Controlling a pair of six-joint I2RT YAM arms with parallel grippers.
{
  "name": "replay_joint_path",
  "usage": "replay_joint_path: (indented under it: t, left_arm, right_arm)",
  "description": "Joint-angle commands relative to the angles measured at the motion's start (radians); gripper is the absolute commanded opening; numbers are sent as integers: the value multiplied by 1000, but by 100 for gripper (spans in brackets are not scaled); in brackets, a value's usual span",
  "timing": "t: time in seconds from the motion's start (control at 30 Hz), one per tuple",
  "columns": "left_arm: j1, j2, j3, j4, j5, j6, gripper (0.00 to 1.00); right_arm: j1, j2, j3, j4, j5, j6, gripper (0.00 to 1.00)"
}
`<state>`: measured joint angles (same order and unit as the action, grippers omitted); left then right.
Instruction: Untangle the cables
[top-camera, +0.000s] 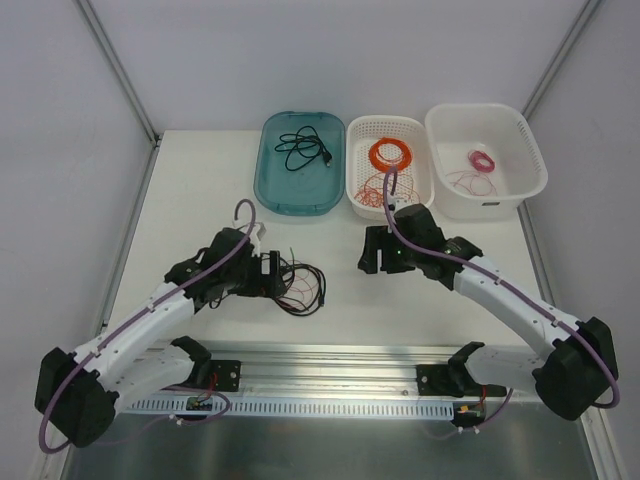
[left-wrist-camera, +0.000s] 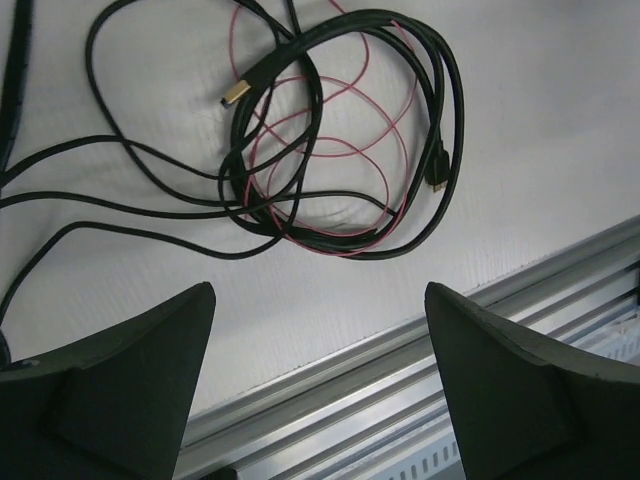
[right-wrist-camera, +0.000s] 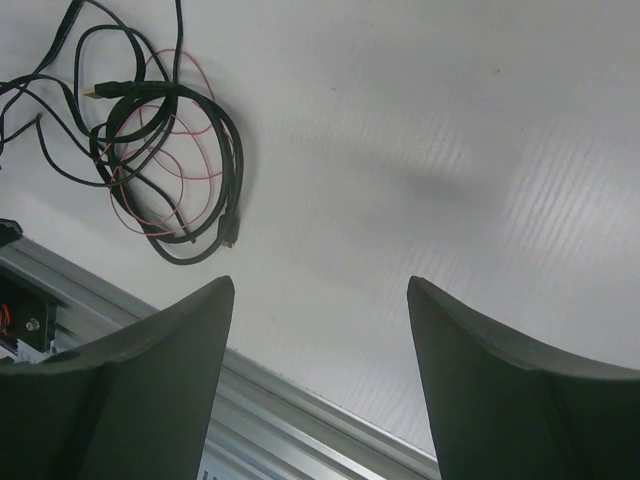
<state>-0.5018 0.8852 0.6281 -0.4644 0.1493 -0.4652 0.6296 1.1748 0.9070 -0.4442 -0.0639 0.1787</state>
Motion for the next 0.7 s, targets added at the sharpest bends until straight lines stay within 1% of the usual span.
replay_joint_path:
  t: [0.0,0.17,0.23,0.27,0.3,0.33,0.43,0.47,0.57,0.67]
  left_arm:
    - [-122,105,77,17,-117,-3,87]
    - [-295,263,177,18,-217,39,85]
    - [-331,352,218,17,-235,68,82]
    - [-348,383,231,13,-240,79,81]
    - [-371,441,243,13,-244,97,80]
    - [-380,467,263,12,-247,103,74]
    - [-402,563,304,3,-254,117,63]
    - [-406,581,314,1,-258,117,56]
    - [-412,632,335,0,-269,117,47]
    - [-412,669,349,-5,-290,108,42]
  right_arm:
    - [12,0,-46,108,-14,59,74]
    - [13,-50,-75,88,53,50,74]
    - [13,-69,-89,73,58,44,74]
    - [15,-90,-94,68,102,41,74]
    - [15,-96,-99,62,107,35,74]
    - [13,-105,-102,49,114,35,74]
    - [13,-138,-112,27,136,27,74]
    - [13,-145,-118,22,148,25,74]
    - [15,-171,-123,6,167,16,74]
    - [13,-185,-128,-8,185,8,75]
